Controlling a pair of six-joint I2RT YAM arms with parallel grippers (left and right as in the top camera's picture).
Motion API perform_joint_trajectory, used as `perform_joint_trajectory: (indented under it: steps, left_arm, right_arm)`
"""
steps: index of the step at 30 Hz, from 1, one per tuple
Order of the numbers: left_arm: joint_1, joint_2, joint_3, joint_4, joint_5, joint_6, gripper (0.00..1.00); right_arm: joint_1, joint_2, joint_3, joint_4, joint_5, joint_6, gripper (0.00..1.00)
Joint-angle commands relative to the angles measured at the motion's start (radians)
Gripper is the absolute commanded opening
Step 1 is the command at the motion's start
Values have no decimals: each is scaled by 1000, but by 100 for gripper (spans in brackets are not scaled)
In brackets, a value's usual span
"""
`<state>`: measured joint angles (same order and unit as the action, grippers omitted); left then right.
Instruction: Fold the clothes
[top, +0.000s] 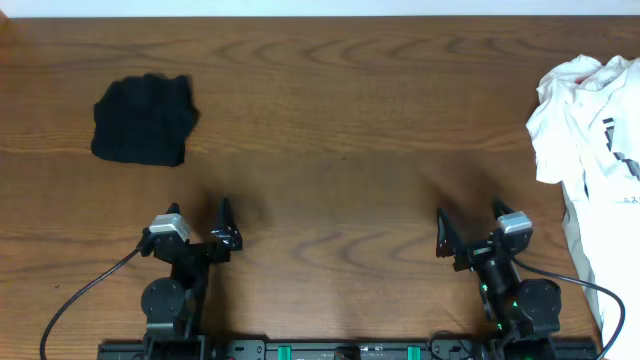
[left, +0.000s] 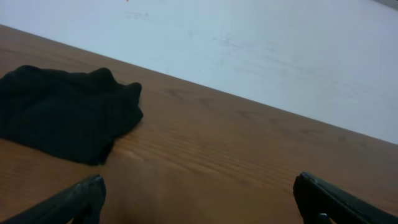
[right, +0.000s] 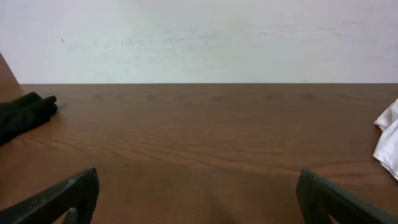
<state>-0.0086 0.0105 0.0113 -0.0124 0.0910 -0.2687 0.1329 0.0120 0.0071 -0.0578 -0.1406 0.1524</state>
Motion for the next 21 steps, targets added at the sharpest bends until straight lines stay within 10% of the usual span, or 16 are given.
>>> perform_joint_trajectory:
  steps: [1, 21]
  left_arm:
    - [-4, -9, -7, -51, 3, 9, 98]
    - [-3, -9, -7, -51, 3, 12, 98]
  right_arm:
    - [-10, -6, -2, -5, 6, 8, 99]
    - [-10, -6, -2, -5, 6, 7, 99]
